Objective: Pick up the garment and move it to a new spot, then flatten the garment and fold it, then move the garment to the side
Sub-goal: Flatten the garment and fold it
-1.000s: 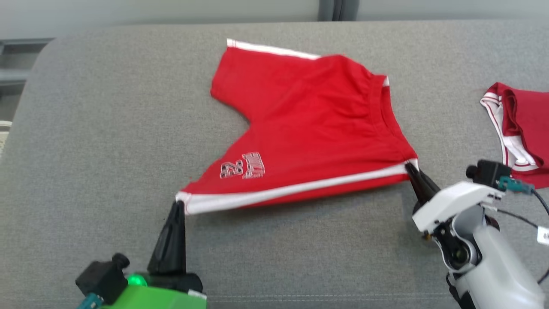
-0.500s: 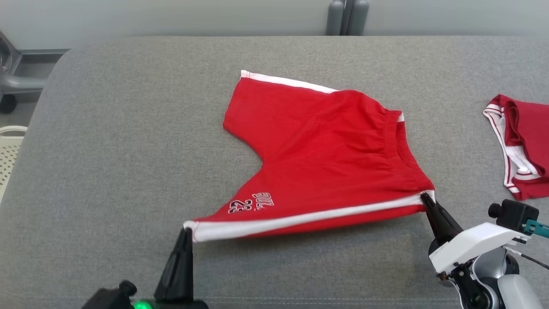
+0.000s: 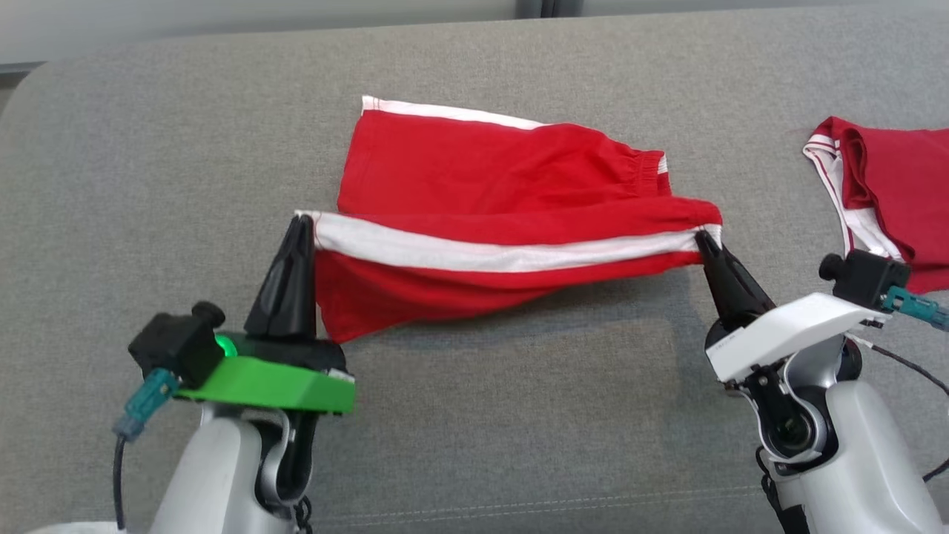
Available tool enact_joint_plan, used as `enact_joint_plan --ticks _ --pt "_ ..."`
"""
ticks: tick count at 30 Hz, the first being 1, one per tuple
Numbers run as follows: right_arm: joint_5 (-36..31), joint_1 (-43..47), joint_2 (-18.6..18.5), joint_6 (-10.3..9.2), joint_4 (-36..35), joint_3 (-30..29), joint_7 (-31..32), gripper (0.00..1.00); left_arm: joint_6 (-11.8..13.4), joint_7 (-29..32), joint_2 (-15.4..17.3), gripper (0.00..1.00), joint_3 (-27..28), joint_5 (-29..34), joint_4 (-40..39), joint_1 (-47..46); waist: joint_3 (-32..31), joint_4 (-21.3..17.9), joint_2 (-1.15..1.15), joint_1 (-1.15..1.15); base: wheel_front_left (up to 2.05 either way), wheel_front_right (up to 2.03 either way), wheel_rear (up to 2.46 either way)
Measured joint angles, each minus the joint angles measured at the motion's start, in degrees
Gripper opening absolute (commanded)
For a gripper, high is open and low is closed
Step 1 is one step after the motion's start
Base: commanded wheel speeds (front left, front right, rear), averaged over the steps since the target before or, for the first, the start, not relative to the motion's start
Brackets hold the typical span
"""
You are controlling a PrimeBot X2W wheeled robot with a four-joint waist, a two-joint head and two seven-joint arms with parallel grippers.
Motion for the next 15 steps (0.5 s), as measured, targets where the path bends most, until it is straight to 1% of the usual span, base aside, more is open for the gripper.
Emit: enact_joint_plan --ticks 4,7,11,15 --pt "0.7 -4.0 0.0 0.00 1.9 2.4 -1.7 0.00 -0.2 -0.4 0.7 0.00 0.9 1.4 4.0 -7.3 2.6 -1.2 0.00 0.00 0.00 0.00 0.00" --pt "1.8 -7.3 0.0 0.00 4.2 3.0 -2.7 0.00 -0.3 -0.5 1.3 0.00 1.6 2.4 6.3 -12.5 4.7 -2.1 0.00 0.00 0.00 0.00 0.00" --pt "5.2 -11.5 0.0 0.00 8.3 2.9 -3.5 0.00 -0.5 -0.7 2.0 0.00 1.9 3.9 9.2 -18.7 7.5 -3.3 0.00 0.00 0.00 0.00 0.00" --pt "8.1 -15.7 0.0 0.00 11.4 4.5 -4.7 0.00 -0.7 -0.7 2.4 0.00 2.2 5.3 11.6 -23.9 10.1 -4.4 0.00 0.00 0.00 0.00 0.00"
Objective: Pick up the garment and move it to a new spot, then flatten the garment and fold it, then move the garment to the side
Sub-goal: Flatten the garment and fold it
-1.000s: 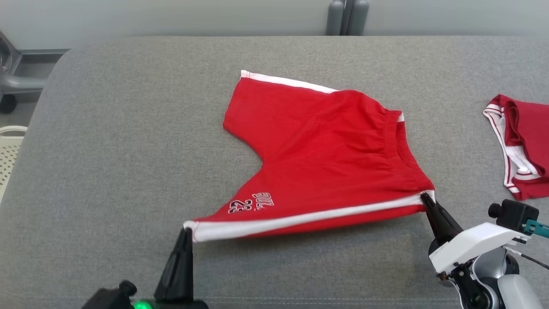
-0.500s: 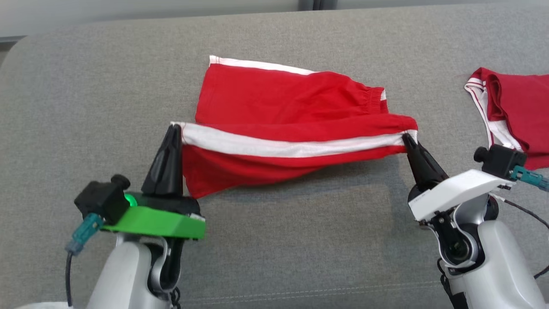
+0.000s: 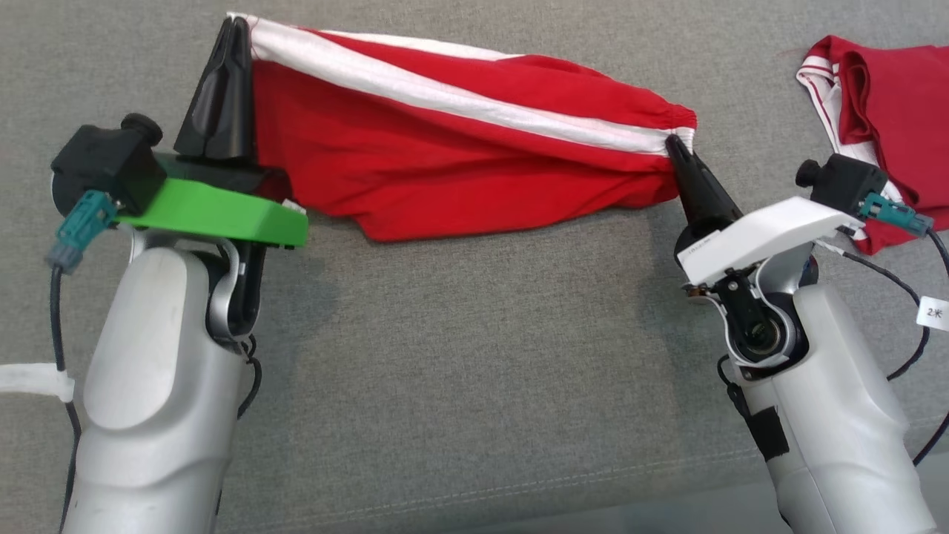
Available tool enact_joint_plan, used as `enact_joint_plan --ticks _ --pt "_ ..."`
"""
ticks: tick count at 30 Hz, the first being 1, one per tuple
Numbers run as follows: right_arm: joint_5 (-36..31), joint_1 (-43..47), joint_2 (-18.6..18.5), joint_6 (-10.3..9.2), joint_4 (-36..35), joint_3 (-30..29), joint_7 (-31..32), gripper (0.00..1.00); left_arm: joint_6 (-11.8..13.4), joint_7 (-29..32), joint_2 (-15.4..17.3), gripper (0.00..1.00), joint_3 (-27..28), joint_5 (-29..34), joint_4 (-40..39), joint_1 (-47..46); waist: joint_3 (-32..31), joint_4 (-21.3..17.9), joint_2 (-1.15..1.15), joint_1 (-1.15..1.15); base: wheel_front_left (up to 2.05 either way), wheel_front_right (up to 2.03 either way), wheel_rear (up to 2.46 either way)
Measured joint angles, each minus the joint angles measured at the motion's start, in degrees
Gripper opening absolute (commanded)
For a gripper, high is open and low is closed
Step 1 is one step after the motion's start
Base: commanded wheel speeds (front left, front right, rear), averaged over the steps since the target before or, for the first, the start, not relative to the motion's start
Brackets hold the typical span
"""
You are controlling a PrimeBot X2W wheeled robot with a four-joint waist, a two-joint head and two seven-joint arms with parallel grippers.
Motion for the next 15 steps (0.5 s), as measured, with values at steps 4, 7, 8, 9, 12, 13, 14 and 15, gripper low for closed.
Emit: enact_joint_plan --ticks 4,7,8,9,12,13,14,15 --pt "2.2 -3.2 0.0 -0.01 2.8 2.2 -0.5 0.00 -0.1 -0.1 0.4 0.00 -0.4 1.1 2.9 -4.1 2.2 -1.1 0.00 0.00 0.00 0.00 0.00" --pt "3.0 -5.1 0.0 -0.01 4.3 3.7 -1.1 0.00 -0.2 -0.1 0.7 0.00 -1.0 1.6 5.4 -6.7 3.6 -1.8 0.00 0.00 0.00 0.00 0.00" --pt "3.1 -5.7 0.0 -0.01 4.8 4.1 -1.3 0.00 -0.2 -0.1 0.7 0.00 -1.1 1.6 6.0 -7.7 4.0 -2.0 0.00 0.00 0.00 0.00 0.00" --pt "3.4 -6.3 0.0 -0.01 5.2 4.6 -1.6 0.00 -0.3 -0.1 0.7 0.00 -1.2 1.8 6.7 -8.7 4.5 -2.2 0.00 0.00 0.00 0.00 0.00" --pt "4.2 -8.3 0.0 -0.01 6.7 5.5 -2.1 0.00 -0.3 -0.1 0.7 0.00 -1.3 2.7 8.7 -10.8 5.7 -2.8 0.00 0.00 0.00 0.00 0.00" --pt "4.6 -9.0 0.0 -0.01 7.2 5.8 -2.4 0.00 -0.3 -0.1 0.7 0.00 -1.3 2.8 9.1 -11.3 6.0 -3.0 0.00 0.00 0.00 0.00 0.00" --pt "5.1 -9.8 0.0 -0.01 7.5 6.1 -2.7 0.00 -0.3 -0.1 0.7 0.00 -1.3 3.2 9.8 -11.9 6.3 -3.1 0.00 0.00 0.00 0.00 0.00" --pt "5.5 -10.5 0.0 0.00 7.9 6.5 -3.1 0.00 -0.3 -0.1 0.7 0.00 -1.2 3.4 10.3 -12.5 6.6 -3.3 0.00 0.00 0.00 0.00 0.00"
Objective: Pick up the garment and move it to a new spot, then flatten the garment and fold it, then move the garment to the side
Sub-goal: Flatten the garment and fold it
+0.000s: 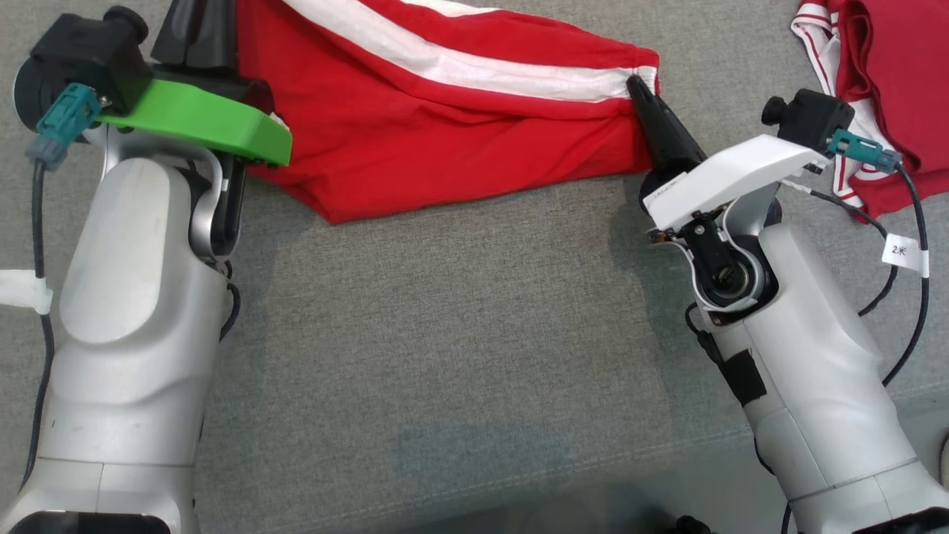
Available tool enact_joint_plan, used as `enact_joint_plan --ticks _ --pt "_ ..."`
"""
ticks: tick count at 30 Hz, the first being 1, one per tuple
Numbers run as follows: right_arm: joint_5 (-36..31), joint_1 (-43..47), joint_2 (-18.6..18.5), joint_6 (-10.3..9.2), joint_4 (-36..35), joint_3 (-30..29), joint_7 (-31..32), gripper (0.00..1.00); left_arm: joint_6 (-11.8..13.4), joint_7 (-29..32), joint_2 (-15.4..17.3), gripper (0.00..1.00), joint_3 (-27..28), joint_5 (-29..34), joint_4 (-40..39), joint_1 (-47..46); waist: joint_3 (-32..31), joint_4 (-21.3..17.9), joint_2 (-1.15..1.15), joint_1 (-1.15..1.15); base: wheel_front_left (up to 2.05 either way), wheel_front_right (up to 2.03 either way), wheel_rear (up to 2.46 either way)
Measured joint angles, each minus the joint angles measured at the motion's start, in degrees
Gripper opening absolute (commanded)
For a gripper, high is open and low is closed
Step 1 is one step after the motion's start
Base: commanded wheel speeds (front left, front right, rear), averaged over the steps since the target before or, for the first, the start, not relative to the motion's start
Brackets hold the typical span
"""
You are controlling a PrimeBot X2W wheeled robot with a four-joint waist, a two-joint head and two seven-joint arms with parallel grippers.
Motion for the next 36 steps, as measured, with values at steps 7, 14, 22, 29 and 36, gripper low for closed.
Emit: enact_joint_plan --ticks 7,14,22,29,36 --pt "3.3 -3.3 0.0 0.00 2.7 2.9 -2.4 0.04 0.0 0.0 -0.4 0.00 1.5 1.4 3.6 -2.9 1.1 -0.7 0.00 0.00 0.00 0.00 0.00" --pt "5.1 -4.8 0.0 -0.01 6.3 4.9 -5.6 0.98 1.6 0.0 -1.1 0.50 3.9 2.8 7.0 -4.9 0.9 -0.9 0.00 0.00 0.00 0.00 0.00" --pt "6.2 -5.7 0.0 -0.01 8.7 6.8 -9.3 1.00 1.8 -0.1 -1.4 1.00 4.2 3.4 13.4 -5.5 -0.7 -0.9 0.00 0.00 0.00 0.00 0.00" --pt "2.7 -2.0 0.1 0.00 8.1 3.2 -11.4 1.00 2.1 -0.1 -1.0 1.00 4.5 3.9 16.6 -1.6 -3.6 -0.3 0.00 0.00 0.00 0.00 0.00" --pt "-6.4 7.5 0.0 -0.01 2.5 -3.8 -11.7 1.00 2.4 1.5 -0.3 1.00 3.6 4.2 22.6 3.4 -8.4 0.4 0.00 0.00 0.00 0.00 0.00"
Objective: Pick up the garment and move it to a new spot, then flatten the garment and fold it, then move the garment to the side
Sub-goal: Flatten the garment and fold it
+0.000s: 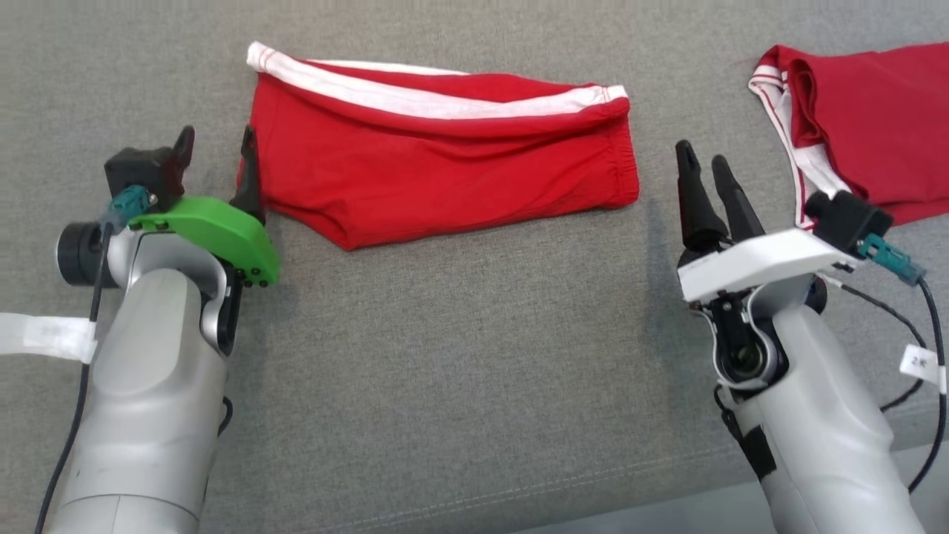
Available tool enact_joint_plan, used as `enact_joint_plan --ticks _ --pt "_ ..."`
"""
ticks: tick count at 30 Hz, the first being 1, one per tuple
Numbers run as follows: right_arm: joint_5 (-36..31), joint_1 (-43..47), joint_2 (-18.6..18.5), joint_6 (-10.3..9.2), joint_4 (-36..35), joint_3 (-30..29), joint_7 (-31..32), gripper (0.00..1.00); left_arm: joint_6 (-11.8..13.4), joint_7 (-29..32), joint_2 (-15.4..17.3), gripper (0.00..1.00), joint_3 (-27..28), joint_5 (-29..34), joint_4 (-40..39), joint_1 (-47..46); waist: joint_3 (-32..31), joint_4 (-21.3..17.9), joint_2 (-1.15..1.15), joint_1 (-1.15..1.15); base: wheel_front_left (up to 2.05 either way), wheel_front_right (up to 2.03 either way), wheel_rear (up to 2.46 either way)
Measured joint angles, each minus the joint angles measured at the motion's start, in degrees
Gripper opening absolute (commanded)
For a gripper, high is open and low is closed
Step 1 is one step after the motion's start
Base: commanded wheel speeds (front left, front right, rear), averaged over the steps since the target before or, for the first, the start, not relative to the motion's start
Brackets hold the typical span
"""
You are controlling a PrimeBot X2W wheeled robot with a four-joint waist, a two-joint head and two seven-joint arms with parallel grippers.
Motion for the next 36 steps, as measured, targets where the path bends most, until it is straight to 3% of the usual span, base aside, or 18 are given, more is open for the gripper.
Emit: enact_joint_plan --ticks 9,15,26,36 --pt "-13.0 14.4 0.1 0.01 -14.3 -0.8 -0.9 1.00 -0.1 3.2 0.5 1.00 0.2 -2.0 5.3 3.2 -5.3 -0.2 0.00 0.00 0.00 0.00 0.00" --pt "-21.3 20.9 0.1 0.01 -19.8 -0.8 -1.9 1.00 0.0 3.7 1.0 1.00 0.7 -3.1 7.5 4.0 -7.1 -1.7 0.00 0.00 0.00 0.00 0.00" --pt "-32.5 24.1 0.0 0.01 -24.6 -0.6 -2.6 1.00 1.4 6.3 2.8 1.00 1.3 -4.4 10.9 1.0 -4.7 -5.2 0.00 0.00 0.00 0.00 0.00" --pt "-36.8 24.1 0.0 0.01 -25.4 -1.2 -3.4 1.00 1.7 7.9 2.2 1.00 0.2 -4.5 13.5 -1.9 -0.7 -5.8 0.00 0.00 0.00 0.00 0.00"
